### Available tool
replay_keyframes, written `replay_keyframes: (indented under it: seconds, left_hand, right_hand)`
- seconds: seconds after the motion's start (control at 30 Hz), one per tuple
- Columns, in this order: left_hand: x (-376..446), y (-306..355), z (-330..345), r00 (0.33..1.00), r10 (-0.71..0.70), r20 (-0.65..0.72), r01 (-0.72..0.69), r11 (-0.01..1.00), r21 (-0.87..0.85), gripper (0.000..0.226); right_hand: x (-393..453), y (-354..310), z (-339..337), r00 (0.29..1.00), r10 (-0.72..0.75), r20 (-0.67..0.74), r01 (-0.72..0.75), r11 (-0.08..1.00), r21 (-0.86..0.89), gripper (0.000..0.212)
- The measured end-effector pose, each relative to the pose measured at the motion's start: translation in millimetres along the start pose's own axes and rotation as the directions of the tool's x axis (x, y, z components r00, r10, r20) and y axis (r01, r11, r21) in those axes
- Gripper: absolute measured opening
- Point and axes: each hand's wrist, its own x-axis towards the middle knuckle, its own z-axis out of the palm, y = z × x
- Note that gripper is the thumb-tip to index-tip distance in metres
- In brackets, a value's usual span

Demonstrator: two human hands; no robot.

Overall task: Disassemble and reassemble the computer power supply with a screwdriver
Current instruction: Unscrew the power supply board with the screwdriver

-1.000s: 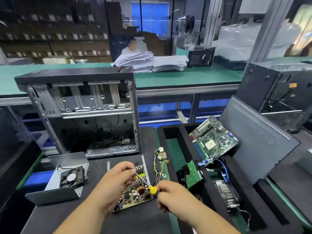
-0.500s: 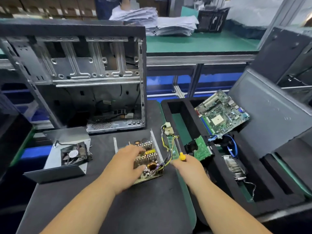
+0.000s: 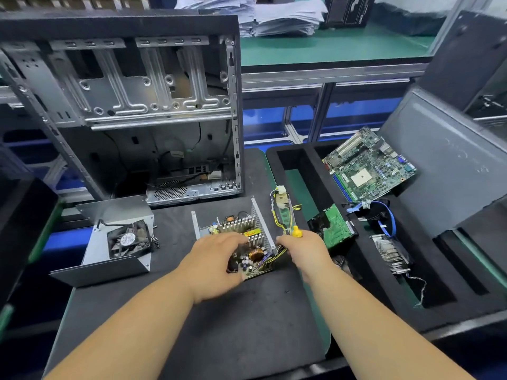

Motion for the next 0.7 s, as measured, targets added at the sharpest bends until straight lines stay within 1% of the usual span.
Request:
replay_keyframes:
  seconds: [0.07,0.13,0.33,0.5,0.7]
  left_hand:
    - [1,0,1,1.000,-0.016,-0.007,0.016,1.000,-0.023,0.068]
    - [1,0,3,1.000,-0.024,-0.017,0.024,1.000,-0.008,0.069]
    - [2,0,5,0.999,-0.046,-0.013,0.046,0.999,0.000,0.069]
    - [1,1,3,0.999,-0.046,-0.006,0.046,0.999,-0.006,0.070]
    - [3,3,1,0.999,-0.044,0.009,0.044,0.999,-0.006,0.070]
  right_hand:
    - [-4,3,-2,1.000,0.001,-0.016,-0.001,1.000,-0.005,0.025]
    - [-10,7,-6,1.000,-0.008,-0.019,0.007,1.000,-0.012,0.026]
    - [-27,9,-14,0.999,-0.014,0.029,0.014,1.000,0.017,0.021]
    - [-38,9,-15,0.999,-0.032,0.027,0.031,0.999,0.027,0.018]
    - [-48,8,-16,0.998,-0.055,0.029,0.056,0.998,-0.013,0.018]
